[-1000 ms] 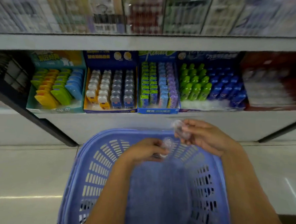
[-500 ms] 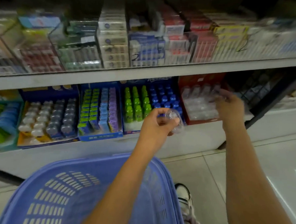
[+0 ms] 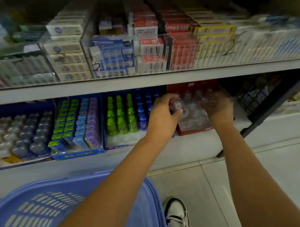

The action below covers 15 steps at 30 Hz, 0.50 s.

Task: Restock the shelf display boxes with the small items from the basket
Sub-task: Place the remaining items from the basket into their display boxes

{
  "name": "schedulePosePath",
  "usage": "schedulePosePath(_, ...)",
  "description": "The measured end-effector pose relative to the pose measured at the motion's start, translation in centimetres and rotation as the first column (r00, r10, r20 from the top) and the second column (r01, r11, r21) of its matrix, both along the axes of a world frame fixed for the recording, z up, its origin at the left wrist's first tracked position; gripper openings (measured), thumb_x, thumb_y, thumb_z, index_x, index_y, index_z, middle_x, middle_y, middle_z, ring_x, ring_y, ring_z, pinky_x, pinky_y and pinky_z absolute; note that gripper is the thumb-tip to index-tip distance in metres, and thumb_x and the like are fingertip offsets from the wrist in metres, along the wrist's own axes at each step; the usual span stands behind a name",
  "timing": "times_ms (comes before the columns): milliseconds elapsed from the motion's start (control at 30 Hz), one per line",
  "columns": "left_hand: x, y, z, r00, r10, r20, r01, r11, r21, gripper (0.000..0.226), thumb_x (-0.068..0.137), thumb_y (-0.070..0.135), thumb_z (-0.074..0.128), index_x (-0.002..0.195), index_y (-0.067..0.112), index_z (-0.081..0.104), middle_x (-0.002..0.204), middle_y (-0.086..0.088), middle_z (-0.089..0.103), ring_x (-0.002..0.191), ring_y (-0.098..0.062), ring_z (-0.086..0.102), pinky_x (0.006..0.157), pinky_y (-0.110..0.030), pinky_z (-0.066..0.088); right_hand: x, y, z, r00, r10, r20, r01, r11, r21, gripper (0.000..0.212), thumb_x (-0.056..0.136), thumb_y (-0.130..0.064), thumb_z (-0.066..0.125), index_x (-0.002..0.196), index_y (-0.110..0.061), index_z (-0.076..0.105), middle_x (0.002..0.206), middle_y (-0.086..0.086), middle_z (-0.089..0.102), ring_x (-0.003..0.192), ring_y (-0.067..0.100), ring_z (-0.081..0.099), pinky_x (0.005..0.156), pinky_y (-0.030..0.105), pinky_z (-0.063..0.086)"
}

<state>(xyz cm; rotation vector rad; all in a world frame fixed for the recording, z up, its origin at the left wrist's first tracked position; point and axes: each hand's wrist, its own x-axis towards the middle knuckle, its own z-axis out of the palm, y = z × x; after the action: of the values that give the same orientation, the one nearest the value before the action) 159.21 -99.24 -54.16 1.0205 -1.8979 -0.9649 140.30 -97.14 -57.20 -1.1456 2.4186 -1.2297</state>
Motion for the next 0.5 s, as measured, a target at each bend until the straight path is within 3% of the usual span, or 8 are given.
schedulePosePath(100, -2.2, -1.4, -0.1, 0.994, -0.035, 0.106, 0.042, 0.997, -0.062, 0.033, 0.086, 0.009, 0.065, 0.118, 0.014, 0.060, 0.119, -0.011, 0.055, 0.103, -0.023, 0.058, 0.087, -0.026, 0.046, 0.0, -0.2, -0.1, 0.999, -0.033, -0.005, 0.033, 0.999, -0.006, 0.031, 0.081, -0.014, 0.071, 0.110, -0.007, 0.062, 0.105, 0.013, 0.069, 0.098, 0.028, 0.065, 0.093, 0.041, 0.050)
schedulePosePath(200, -4.5, -2.8, -0.2, 0.966, -0.089, 0.244, 0.117, 0.988, -0.101, 0.032, 0.090, 0.010, 0.059, 0.122, 0.012, 0.059, 0.125, -0.013, 0.054, 0.108, -0.028, 0.057, 0.090, -0.034, 0.046, -0.2, -0.3, 0.0, 0.997, -0.041, -0.069, 0.042, 0.999, 0.014, 0.031, 0.081, -0.015, 0.071, 0.110, -0.006, 0.062, 0.103, 0.013, 0.070, 0.096, 0.028, 0.065, 0.092, 0.038, 0.051)
schedulePosePath(267, -5.7, -3.6, -0.4, 0.946, -0.106, 0.307, 0.150, 0.981, -0.121, 0.034, 0.092, 0.011, 0.055, 0.126, 0.013, 0.056, 0.128, -0.011, 0.053, 0.112, -0.025, 0.054, 0.091, -0.028, 0.043, -0.5, -0.2, 0.0, 1.000, -0.009, -0.018, 0.010, 1.000, 0.023, 0.030, 0.083, -0.015, 0.069, 0.111, -0.007, 0.062, 0.105, 0.012, 0.069, 0.099, 0.027, 0.065, 0.093, 0.038, 0.051)
schedulePosePath(367, -7.4, -4.5, -0.4, 0.931, -0.146, 0.335, 0.182, 0.980, -0.078, 0.030, 0.098, 0.015, 0.046, 0.127, 0.014, 0.052, 0.128, -0.006, 0.055, 0.106, -0.014, 0.052, 0.080, -0.011, 0.030, -1.0, 0.0, -0.2, 0.996, 0.053, 0.075, -0.051, 0.998, -0.034, 0.029, 0.084, -0.013, 0.067, 0.112, -0.008, 0.062, 0.107, 0.012, 0.068, 0.100, 0.027, 0.064, 0.094, 0.041, 0.051)
schedulePosePath(500, -8.9, -5.1, -0.1, 0.891, -0.164, 0.423, 0.196, 0.980, -0.034, 0.026, 0.099, 0.013, 0.041, 0.122, 0.010, 0.052, 0.124, -0.008, 0.056, 0.111, -0.021, 0.053, 0.084, -0.018, 0.031, -1.4, -0.4, -0.3, 0.998, 0.034, 0.052, -0.036, 0.999, 0.021, 0.028, 0.086, -0.016, 0.067, 0.112, -0.008, 0.061, 0.105, 0.013, 0.069, 0.097, 0.027, 0.065, 0.095, 0.042, 0.051)
